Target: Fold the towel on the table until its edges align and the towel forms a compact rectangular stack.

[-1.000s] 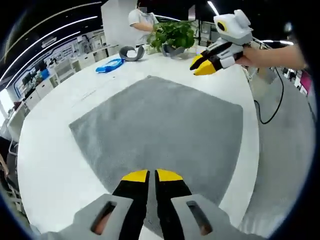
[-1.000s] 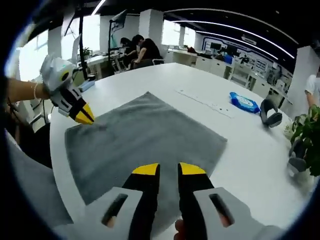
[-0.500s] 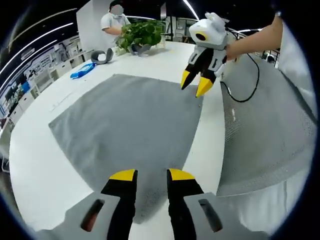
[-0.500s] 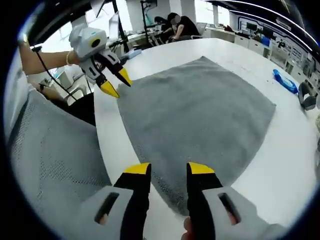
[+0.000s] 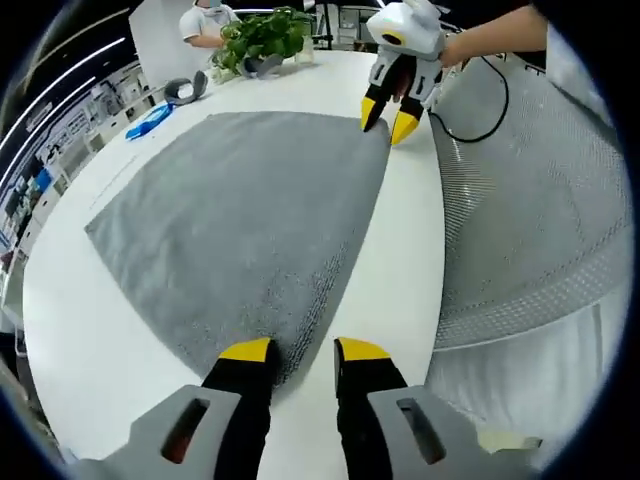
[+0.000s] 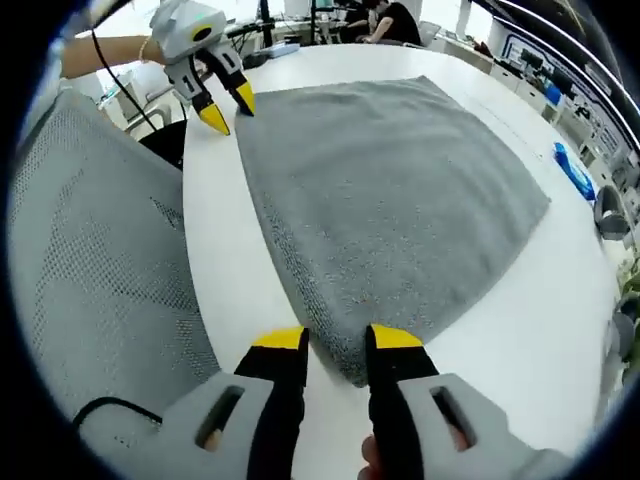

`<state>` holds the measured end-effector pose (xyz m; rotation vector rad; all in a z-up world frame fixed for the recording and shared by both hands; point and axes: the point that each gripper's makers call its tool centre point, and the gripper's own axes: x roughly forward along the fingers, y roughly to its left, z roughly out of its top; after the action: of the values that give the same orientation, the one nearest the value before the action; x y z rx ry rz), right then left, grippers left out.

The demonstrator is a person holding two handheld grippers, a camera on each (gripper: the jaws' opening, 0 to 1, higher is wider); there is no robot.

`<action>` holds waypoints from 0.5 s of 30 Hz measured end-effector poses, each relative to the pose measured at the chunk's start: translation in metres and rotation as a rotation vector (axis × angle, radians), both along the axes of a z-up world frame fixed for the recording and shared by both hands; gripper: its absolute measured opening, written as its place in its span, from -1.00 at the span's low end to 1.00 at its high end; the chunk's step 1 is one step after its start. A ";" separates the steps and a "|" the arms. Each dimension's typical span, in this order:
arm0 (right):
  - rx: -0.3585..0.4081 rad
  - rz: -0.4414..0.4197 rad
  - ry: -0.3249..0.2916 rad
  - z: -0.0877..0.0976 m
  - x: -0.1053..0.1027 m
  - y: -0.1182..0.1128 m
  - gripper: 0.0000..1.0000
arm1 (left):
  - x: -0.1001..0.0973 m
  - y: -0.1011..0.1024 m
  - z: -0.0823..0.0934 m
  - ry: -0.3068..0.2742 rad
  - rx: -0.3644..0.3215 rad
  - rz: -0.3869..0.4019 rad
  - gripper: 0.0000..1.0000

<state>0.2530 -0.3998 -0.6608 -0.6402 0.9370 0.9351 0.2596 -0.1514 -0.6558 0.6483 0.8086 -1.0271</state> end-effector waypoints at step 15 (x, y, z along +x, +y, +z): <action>0.059 -0.148 -0.018 0.026 0.010 -0.007 -0.99 | 0.007 0.003 0.017 -0.020 0.018 0.105 -0.93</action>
<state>0.2633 -0.4072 -0.6348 -0.5211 0.9249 0.8205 0.2666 -0.1482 -0.6390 0.6239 0.8267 -0.9177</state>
